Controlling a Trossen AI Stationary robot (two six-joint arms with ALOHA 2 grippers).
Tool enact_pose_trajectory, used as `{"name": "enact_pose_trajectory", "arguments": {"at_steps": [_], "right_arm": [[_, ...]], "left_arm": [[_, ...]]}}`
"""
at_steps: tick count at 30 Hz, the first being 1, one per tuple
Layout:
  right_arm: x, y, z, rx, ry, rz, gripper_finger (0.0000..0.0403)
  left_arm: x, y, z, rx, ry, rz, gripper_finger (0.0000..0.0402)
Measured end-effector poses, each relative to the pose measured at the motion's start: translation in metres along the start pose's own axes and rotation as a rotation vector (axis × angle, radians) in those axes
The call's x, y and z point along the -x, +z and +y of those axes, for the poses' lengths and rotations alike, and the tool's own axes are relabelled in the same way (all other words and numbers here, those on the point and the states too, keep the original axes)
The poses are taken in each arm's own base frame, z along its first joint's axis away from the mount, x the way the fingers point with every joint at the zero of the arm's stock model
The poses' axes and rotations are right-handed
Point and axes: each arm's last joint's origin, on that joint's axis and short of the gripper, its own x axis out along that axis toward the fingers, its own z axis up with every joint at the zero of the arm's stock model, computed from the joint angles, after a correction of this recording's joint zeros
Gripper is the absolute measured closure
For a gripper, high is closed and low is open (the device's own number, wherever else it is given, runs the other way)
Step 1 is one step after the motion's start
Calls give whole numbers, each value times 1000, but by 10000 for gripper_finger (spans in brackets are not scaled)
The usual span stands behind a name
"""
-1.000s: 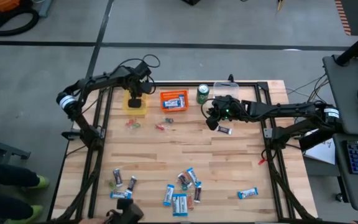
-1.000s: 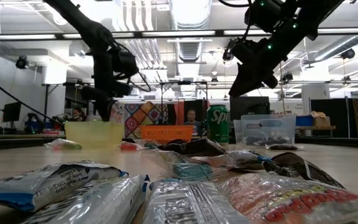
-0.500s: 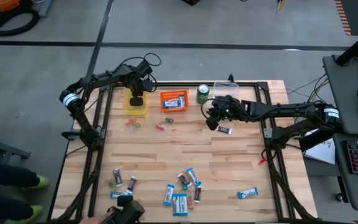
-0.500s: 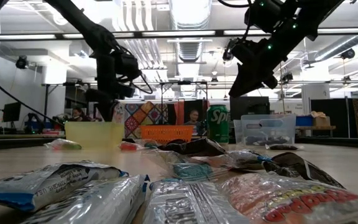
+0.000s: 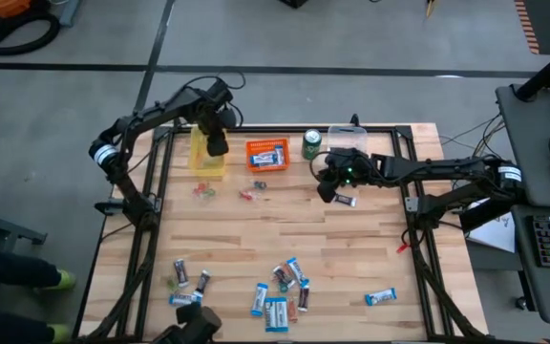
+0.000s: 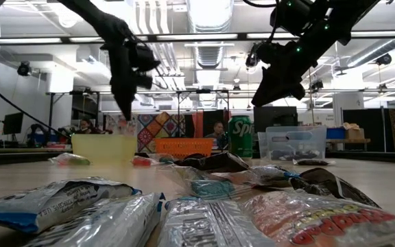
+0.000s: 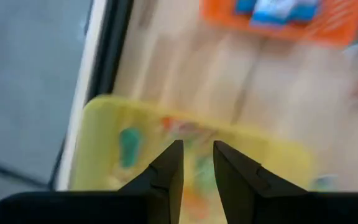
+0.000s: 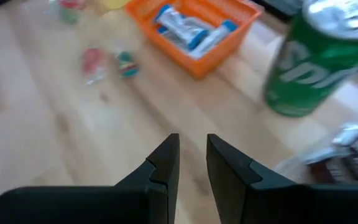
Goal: Organize candy in baskets
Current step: Put the white chocolate into the orange bin
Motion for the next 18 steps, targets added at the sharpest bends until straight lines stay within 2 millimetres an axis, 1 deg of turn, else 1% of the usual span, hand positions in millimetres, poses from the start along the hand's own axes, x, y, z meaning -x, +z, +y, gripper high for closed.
{"name": "enact_pose_trajectory", "arguments": {"at_steps": [2, 6, 9, 12, 14, 16, 18], "right_arm": [[1, 0, 2, -23, 53, 17, 335], [2, -2, 5, -43, 121, 47, 335], [2, -4, 10, -39, 150, 66, 335], [3, -7, 15, -74, 199, 95, 335], [4, -11, 19, -101, 252, 151, 335], [7, -16, 25, -131, 308, 227, 335], [10, -21, 34, -155, 363, 298, 335]], "left_arm": [[6, 1, -1, 22, 1, -14, 337], [11, -5, 0, 50, 94, 73, 343], [15, -8, -2, 92, 69, 75, 345], [19, -8, -10, 112, -60, -14, 348], [22, -5, -17, 122, -143, -106, 351], [26, -2, -28, 112, -197, -206, 355], [31, 1, -42, 98, -209, -280, 359]]}}
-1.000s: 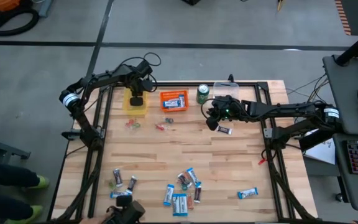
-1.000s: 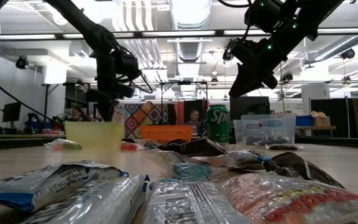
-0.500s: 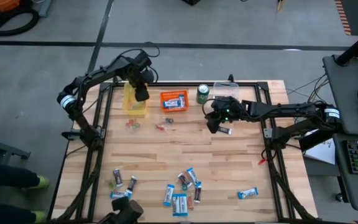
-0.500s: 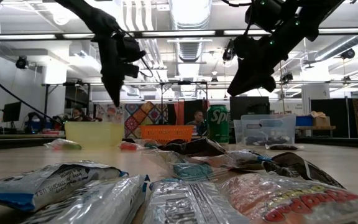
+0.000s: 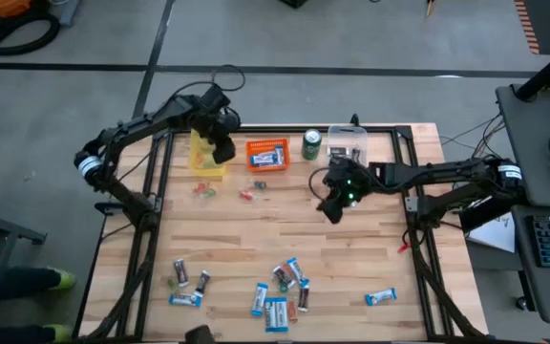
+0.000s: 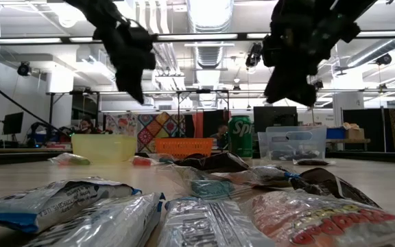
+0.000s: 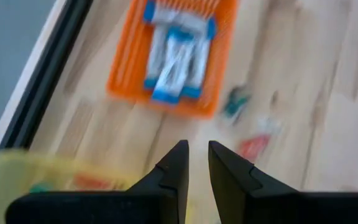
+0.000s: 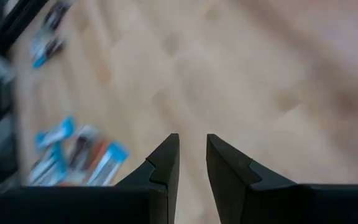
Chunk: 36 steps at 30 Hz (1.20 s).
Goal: Organize candy in baskets
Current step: Put the white chocolate into the orange bin
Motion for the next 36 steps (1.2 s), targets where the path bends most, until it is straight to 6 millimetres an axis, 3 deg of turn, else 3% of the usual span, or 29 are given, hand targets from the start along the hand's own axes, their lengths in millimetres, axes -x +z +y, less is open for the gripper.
{"name": "enact_pose_trajectory", "arguments": {"at_steps": [4, 11, 17, 22, 30, 36], "right_arm": [[-4, -19, 19, -57, 80, 144, 335], [-9, -59, 48, -139, 50, 333, 335], [-6, -105, 69, 34, 11, 526, 335], [4, -143, 82, 183, -82, 585, 335], [21, -196, 102, 428, -59, 604, 335], [25, -234, 107, 484, -96, 650, 335]], "left_arm": [[2, 1, -34, -68, -6, -134, 362], [10, -9, -87, -185, -67, -376, 362], [15, -23, -116, -216, -140, -544, 362], [16, -32, -127, -217, -182, -662, 362], [10, -32, -130, -156, -128, -664, 362], [2, -30, -131, -140, -76, -645, 362]]}}
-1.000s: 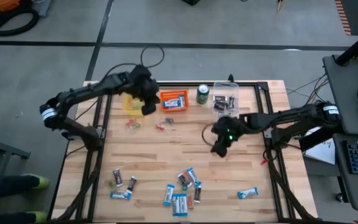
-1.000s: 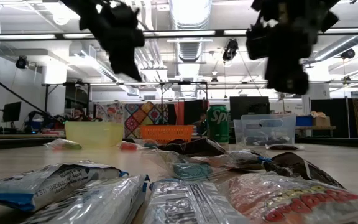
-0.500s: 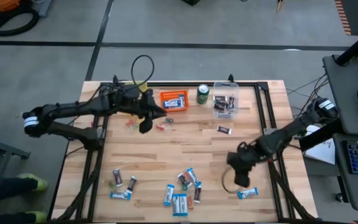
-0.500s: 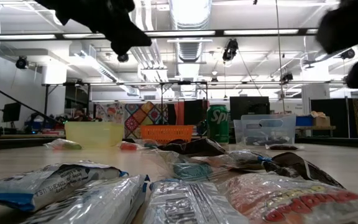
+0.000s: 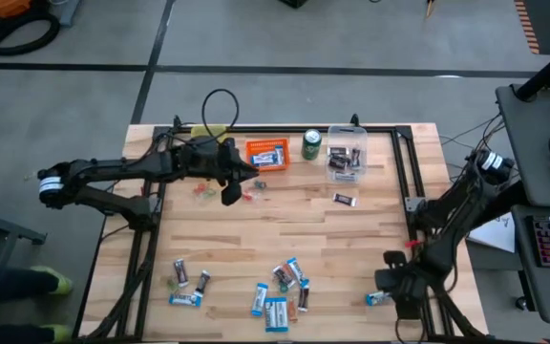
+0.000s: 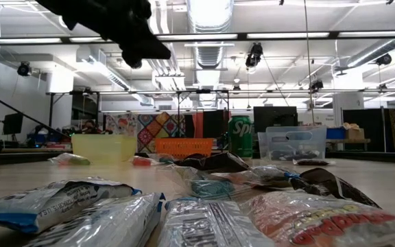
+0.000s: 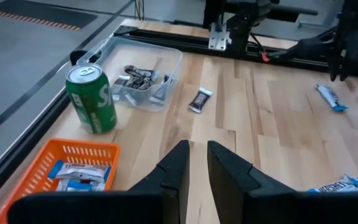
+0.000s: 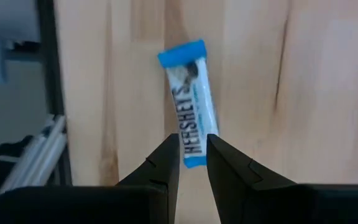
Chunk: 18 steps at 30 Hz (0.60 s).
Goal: Organize candy in baskets
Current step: Put the white chocolate into the orange bin
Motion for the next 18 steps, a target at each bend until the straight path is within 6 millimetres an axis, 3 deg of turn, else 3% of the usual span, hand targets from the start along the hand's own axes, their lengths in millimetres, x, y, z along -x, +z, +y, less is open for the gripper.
{"name": "enact_pose_trajectory", "arguments": {"at_steps": [5, 10, 18], "right_arm": [[-20, 0, 6, -74, -29, 41, 321], [-27, 9, 21, -87, -49, 54, 296], [-40, 16, 30, -88, -169, 121, 218]], "left_arm": [[0, 1, 0, -1, 4, -9, 362], [-1, 2, 0, -2, 4, -22, 362], [-4, 1, 1, -2, 4, -16, 362]]}}
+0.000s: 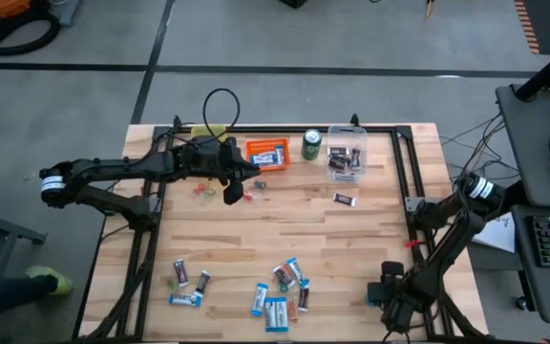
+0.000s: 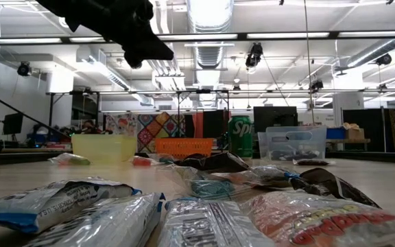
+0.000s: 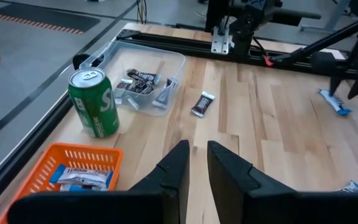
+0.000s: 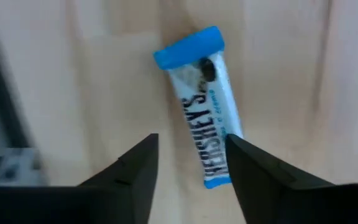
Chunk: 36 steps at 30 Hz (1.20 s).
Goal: Organize candy in baskets
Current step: Put the white chocolate into the orange bin
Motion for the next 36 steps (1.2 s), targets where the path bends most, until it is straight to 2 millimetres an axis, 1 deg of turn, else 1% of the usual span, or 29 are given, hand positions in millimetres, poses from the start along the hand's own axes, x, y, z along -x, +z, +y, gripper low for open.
{"name": "enact_pose_trajectory", "arguments": {"at_steps": [4, 9, 13, 19, 22, 26, 32, 36], "right_arm": [[-3, 2, 0, -3, -84, 5, 184], [-6, 4, -2, 7, -134, -52, 169], [-8, 5, -9, -4, -171, -69, 176], [1, 6, -13, 13, -160, -75, 198], [5, 6, -13, 18, -149, -83, 201], [8, 4, -16, 20, -183, -92, 202], [-1, 6, -22, 57, -229, -92, 202], [-9, 11, -22, 91, -209, -102, 202]], "left_arm": [[0, 0, 0, 0, 0, 0, 362], [0, 0, 0, 0, 0, 1, 362], [0, 0, 0, 0, 0, 2, 362], [0, 0, 0, 0, -1, 3, 362], [0, 0, 0, 0, -1, 3, 362], [0, 0, 0, 0, -1, 3, 362], [0, -2, 0, 0, -1, 7, 362], [-1, -2, 0, 0, -3, 8, 362]]}}
